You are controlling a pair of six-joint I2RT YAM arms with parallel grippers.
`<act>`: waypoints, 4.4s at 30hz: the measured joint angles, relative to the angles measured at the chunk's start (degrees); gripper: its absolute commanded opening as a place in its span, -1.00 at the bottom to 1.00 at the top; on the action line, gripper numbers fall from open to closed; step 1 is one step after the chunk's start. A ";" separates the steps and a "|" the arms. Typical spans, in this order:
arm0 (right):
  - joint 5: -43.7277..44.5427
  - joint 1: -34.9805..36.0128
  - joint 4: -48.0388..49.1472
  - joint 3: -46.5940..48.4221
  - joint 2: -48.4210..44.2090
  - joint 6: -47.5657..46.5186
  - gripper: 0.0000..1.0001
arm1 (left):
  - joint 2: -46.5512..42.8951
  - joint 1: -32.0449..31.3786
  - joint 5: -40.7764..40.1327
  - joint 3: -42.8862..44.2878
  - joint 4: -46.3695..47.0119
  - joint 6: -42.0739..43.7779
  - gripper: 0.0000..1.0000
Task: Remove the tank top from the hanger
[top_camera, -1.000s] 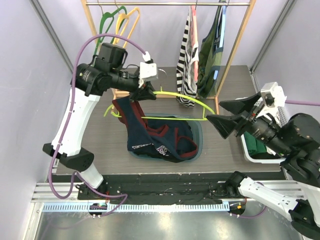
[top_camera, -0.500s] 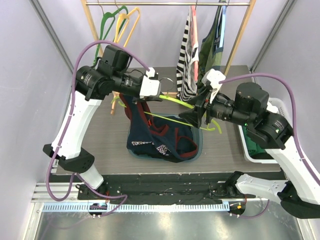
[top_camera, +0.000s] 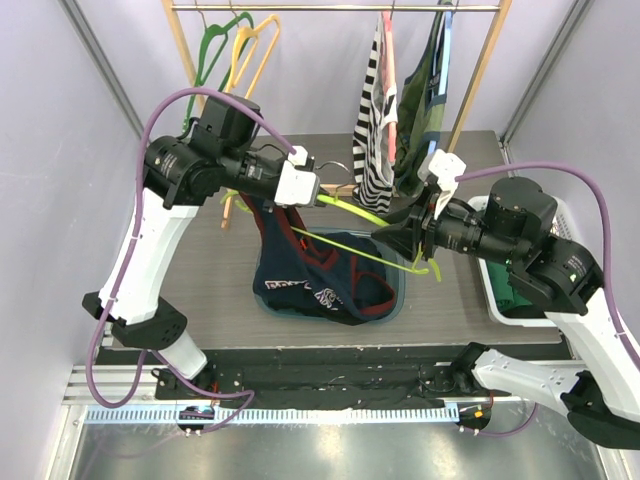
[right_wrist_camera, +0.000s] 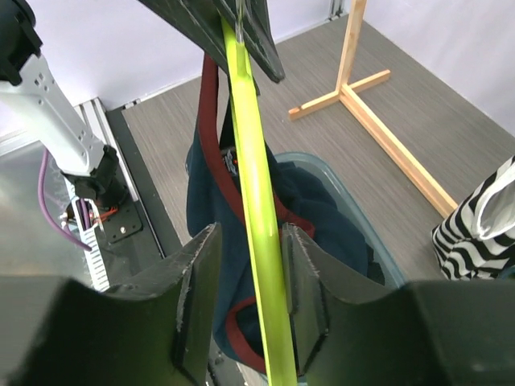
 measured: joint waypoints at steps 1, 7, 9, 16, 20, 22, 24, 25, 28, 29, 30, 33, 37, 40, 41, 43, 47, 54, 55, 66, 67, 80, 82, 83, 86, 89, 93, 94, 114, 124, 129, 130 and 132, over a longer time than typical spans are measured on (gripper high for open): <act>0.04 0.00 -0.26 -0.22 -0.13 0.00 -0.20 | 0.00 -0.02 0.02 0.07 -0.20 0.00 -1.00; 0.17 0.00 -1.07 -1.27 -0.59 0.28 -0.35 | -0.02 -0.11 0.00 0.57 -0.79 -0.04 -1.00; 0.37 -0.02 -1.57 -1.77 -0.94 0.46 -0.49 | -0.07 -0.13 0.04 0.70 -0.83 -0.07 -1.00; 0.57 0.00 -2.73 -1.99 -1.70 1.20 -0.98 | -0.11 -0.57 0.35 0.90 -1.03 -0.26 -1.00; 0.52 0.02 -2.78 -2.05 -1.84 1.77 -0.98 | -0.11 -0.66 0.44 0.92 -1.07 -0.55 -1.00; 0.50 0.02 -2.75 -2.08 -1.84 1.81 -0.99 | -0.11 -0.70 0.35 0.92 -1.11 -1.14 -0.64; 0.46 0.02 -2.75 -2.08 -1.84 1.99 -0.99 | -0.11 -0.74 0.00 0.92 -1.11 -1.70 0.07; 0.35 0.02 -2.80 -2.08 -1.84 2.08 -0.98 | -0.11 -0.76 -0.28 0.92 -1.07 -2.08 0.37; 1.49 0.02 -4.57 -2.10 -2.21 2.25 -0.99 | -0.17 -0.55 -2.80 0.90 -0.20 -4.55 0.77; 2.08 0.02 -5.01 -2.10 -2.32 2.23 -0.98 | -0.17 -0.46 -3.85 0.90 -0.09 -6.05 0.83; 3.28 0.04 -5.51 -2.08 -2.45 2.19 -0.98 | -0.20 -0.42 -5.38 0.90 0.00 -7.63 0.84; 7.74 0.04 -7.32 -1.60 -2.82 2.08 -0.98 | -0.48 -0.42 -12.24 0.68 2.51 -13.92 0.85; 14.03 0.04 -8.70 -0.17 -3.08 1.25 -0.98 | -2.40 -0.42 -22.86 -2.62 9.57 -21.44 0.84; 18.21 0.04 -8.83 0.37 -3.85 0.57 -0.98 | -4.59 -0.35 -28.74 -6.71 13.31 -25.86 0.76; 19.50 0.02 -8.83 0.66 -4.02 0.26 -0.98 | -5.68 -0.35 -30.29 -8.87 14.34 -27.30 0.65; 21.05 0.02 -8.74 0.94 -4.22 0.13 -0.98 | -7.28 -0.37 -32.26 -12.13 15.56 -30.38 0.58; 22.03 0.02 -8.85 1.97 -4.20 0.02 -0.98 | -9.70 -0.37 -35.28 -19.08 18.86 -36.00 0.33; 21.05 0.04 -9.14 4.37 -3.32 0.26 -0.98 | -8.63 -0.37 -38.56 -24.24 23.30 -44.04 -0.19; 20.90 0.04 -9.16 4.37 -3.34 0.33 -0.98 | -8.26 -0.37 -38.60 -24.24 24.09 -45.07 -0.39; 20.68 0.02 -10.62 4.37 -3.45 0.61 -0.98 | -6.73 -0.48 -41.40 -23.93 26.82 -47.95 -1.00; 20.44 0.02 -10.73 4.37 -3.48 0.87 -0.98 | -6.73 -0.48 -41.90 -23.74 26.84 -47.93 -1.00; 19.41 -0.02 -16.65 4.90 -7.39 3.96 -0.98 | -8.20 -0.44 -48.17 -21.53 27.15 -47.21 -1.00; 19.34 -0.02 -18.69 5.75 -8.09 4.52 -0.98 | -8.31 -0.22 -49.09 -21.53 27.23 -46.97 -1.00; 19.19 -0.02 -19.74 6.27 -8.50 4.81 -0.98 | -8.31 0.02 -49.55 -21.53 27.23 -46.86 -1.00; 18.91 -0.02 -22.43 7.41 -9.97 5.64 -0.98 | -8.31 0.83 -50.53 -21.53 27.26 -46.82 -1.00; 18.78 -0.02 -25.64 8.96 -11.69 6.54 -0.98 | -8.31 1.31 -50.99 -21.57 27.39 -46.84 -1.00; 19.74 -0.02 -29.55 14.53 -12.09 6.88 -0.98 | -8.31 1.44 -48.94 -21.75 27.28 -46.82 -1.00; 20.35 -0.02 -29.79 15.67 -12.24 6.99 -0.98 | -8.31 1.46 -47.47 -21.75 27.10 -46.80 -1.00; 29.62 -0.02 -16.09 8.70 -8.15 7.80 -0.98 | -12.81 -3.58 0.48 -29.27 7.19 -31.21 -1.00; 29.07 -0.02 -13.64 7.56 -7.17 8.26 -0.98 | -5.79 -10.01 -29.53 -55.95 27.58 -34.80 -1.00; 29.07 -0.02 -13.53 8.55 -6.49 8.31 -0.98 | -5.66 -11.82 -37.29 -63.32 36.54 -35.21 -1.00; 29.07 -0.02 -13.51 8.83 -6.32 8.28 -0.98 | -5.46 -12.15 -38.42 -64.59 37.81 -35.23 -1.00; 29.07 -0.02 -13.44 9.31 -5.77 8.28 -0.98 | -4.63 -12.92 -40.85 -67.49 41.09 -35.26 -0.99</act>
